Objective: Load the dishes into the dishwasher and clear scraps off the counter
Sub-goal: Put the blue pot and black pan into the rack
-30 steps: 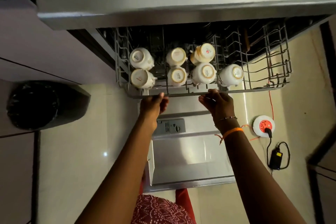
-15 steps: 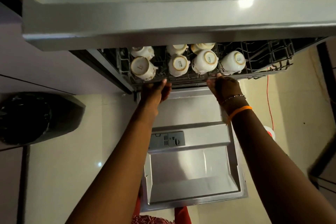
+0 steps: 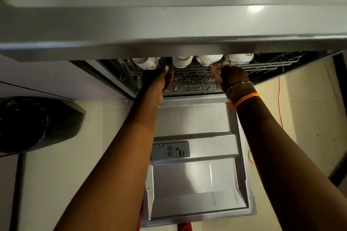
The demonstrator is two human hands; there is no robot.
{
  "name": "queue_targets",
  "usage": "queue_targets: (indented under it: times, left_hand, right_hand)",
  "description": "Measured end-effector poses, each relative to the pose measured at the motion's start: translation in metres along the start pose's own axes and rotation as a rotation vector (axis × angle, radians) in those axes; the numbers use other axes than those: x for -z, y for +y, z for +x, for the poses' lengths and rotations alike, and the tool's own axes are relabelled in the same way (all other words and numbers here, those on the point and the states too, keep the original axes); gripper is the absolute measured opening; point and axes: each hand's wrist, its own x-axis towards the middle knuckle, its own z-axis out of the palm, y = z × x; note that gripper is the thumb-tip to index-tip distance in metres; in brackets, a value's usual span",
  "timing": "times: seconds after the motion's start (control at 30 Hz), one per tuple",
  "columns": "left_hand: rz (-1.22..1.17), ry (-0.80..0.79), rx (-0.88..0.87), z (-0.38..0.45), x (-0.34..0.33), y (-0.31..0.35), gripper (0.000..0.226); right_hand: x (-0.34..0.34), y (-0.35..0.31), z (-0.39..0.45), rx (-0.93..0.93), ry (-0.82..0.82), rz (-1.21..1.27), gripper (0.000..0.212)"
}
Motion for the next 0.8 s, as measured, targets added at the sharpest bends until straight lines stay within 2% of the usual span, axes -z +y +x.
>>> queue_targets:
  times: [0.07,0.13,0.2,0.27,0.37,0.4,0.47,0.57,0.7,0.8]
  left_hand:
    - [0.017,0.011,-0.012,0.003,0.002,0.001,0.020]
    - [0.062,0.013,-0.024,0.005,0.004,0.002,0.023]
    - [0.107,0.025,-0.081,0.002,0.002,-0.001,0.026]
    - [0.150,0.072,-0.235,-0.004,-0.002,-0.008,0.027]
    - [0.275,0.089,-0.456,-0.004,0.005,-0.031,0.023]
    - [0.355,0.056,-0.467,-0.001,0.011,-0.042,0.021]
    - [0.534,-0.014,-0.437,0.010,0.025,-0.061,0.019]
    - [0.762,-0.066,-0.399,0.032,0.046,-0.089,0.016]
    - [0.892,-0.117,-0.367,0.058,0.063,-0.110,0.018]
    - [0.833,-0.058,-0.307,0.068,0.073,-0.126,0.009]
  right_hand:
    - [0.003,0.002,0.000,0.016,-0.037,0.137,0.047]
    - [0.000,0.002,0.002,-0.149,-0.160,0.687,0.039]
    - [-0.002,0.014,0.008,-0.190,-0.148,0.908,0.026]
    - [-0.007,0.023,0.008,-0.124,-0.151,0.871,0.017]
    - [-0.024,0.049,0.008,0.109,-0.015,0.771,0.028]
    - [-0.033,0.058,0.006,0.169,0.029,0.718,0.030]
    - [-0.058,0.081,0.010,0.324,0.110,0.454,0.031]
    - [-0.095,0.110,0.037,0.510,0.054,-0.292,0.023]
    - [-0.137,0.123,0.089,0.441,-0.188,-0.808,0.061]
    - [-0.158,0.136,0.103,0.401,-0.161,-0.926,0.061]
